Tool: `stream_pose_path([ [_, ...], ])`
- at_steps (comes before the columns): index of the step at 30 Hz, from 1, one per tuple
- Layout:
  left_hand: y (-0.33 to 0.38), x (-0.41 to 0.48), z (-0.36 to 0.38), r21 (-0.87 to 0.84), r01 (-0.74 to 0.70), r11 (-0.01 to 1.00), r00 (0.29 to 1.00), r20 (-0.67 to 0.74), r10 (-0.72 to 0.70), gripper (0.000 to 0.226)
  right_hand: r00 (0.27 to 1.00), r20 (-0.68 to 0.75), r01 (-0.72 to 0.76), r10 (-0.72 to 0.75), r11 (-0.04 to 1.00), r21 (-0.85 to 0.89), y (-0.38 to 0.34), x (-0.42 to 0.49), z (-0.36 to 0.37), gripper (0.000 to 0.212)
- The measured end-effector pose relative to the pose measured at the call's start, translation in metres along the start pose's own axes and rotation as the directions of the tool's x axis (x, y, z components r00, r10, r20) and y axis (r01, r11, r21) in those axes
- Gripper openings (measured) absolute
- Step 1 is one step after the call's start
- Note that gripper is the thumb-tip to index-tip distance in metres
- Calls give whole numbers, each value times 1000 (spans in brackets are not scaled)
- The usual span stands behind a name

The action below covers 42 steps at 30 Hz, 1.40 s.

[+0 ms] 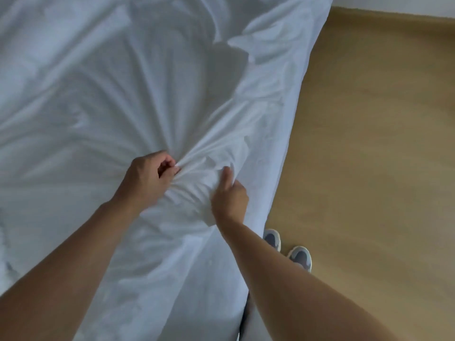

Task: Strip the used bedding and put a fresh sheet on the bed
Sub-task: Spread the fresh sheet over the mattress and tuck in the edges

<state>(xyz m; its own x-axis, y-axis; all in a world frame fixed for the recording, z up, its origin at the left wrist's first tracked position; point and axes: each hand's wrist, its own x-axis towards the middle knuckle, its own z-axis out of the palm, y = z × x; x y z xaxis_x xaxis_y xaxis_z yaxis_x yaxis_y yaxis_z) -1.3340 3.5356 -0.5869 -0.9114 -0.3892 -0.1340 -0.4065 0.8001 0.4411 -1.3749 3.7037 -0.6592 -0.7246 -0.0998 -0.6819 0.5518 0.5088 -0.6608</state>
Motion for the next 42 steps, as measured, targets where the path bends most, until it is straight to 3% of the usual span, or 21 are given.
stream_pose_path([
  [2,-9,-44,-1,-28,-29,999,997,77,31,26,996,-42,-70,75,991,114,21,-29,8,77],
  [4,-22,-83,2,82,-63,995,978,202,45,48,996,-45,-67,74,987,145,39,-56,18,73],
  [5,-31,-99,4,149,-89,985,974,222,55,47,998,-42,-32,38,990,141,47,-67,24,70],
  [9,-55,-134,0,158,-125,980,988,108,109,21,993,-95,82,-76,995,58,68,-103,54,76],
  [13,-66,-154,-11,-1,-50,999,999,7,50,22,987,-126,-63,98,964,257,82,-134,95,82],
  [16,-87,-184,-23,-83,92,992,993,79,-85,29,997,-24,-65,69,988,140,94,-159,130,47],
  [18,-101,-216,-25,-78,147,986,984,108,-139,25,993,-83,-73,86,986,152,104,-174,145,28],
  [20,-111,-244,-26,-72,125,990,990,67,-120,24,987,-124,-82,104,982,170,110,-191,148,44],
  [23,-118,-266,-28,-106,-29,994,999,-24,27,20,986,-157,-45,63,992,121,136,-217,148,67],
  [27,-127,-297,-20,-18,-106,994,966,234,107,38,998,-52,28,-26,999,36,171,-247,147,68],
  [29,-132,-314,-12,82,-119,989,956,277,92,23,998,-5,57,-57,996,-76,188,-256,148,65],
  [31,-137,-327,-10,116,-122,986,962,257,89,17,996,31,90,-86,987,-131,202,-267,149,55],
  [35,-141,-348,-19,117,-64,991,978,205,39,15,991,77,104,-108,993,57,218,-294,153,40],
  [39,-148,-398,-32,109,-28,994,985,174,8,18,963,152,235,-222,970,-70,257,-343,154,40],
  [40,-151,-414,-34,103,-13,995,987,161,-4,18,945,223,267,-240,958,-100,269,-361,154,42],
  [42,-160,-446,-35,83,-7,997,988,154,-6,15,912,298,347,-281,917,-199,288,-395,153,76],
])
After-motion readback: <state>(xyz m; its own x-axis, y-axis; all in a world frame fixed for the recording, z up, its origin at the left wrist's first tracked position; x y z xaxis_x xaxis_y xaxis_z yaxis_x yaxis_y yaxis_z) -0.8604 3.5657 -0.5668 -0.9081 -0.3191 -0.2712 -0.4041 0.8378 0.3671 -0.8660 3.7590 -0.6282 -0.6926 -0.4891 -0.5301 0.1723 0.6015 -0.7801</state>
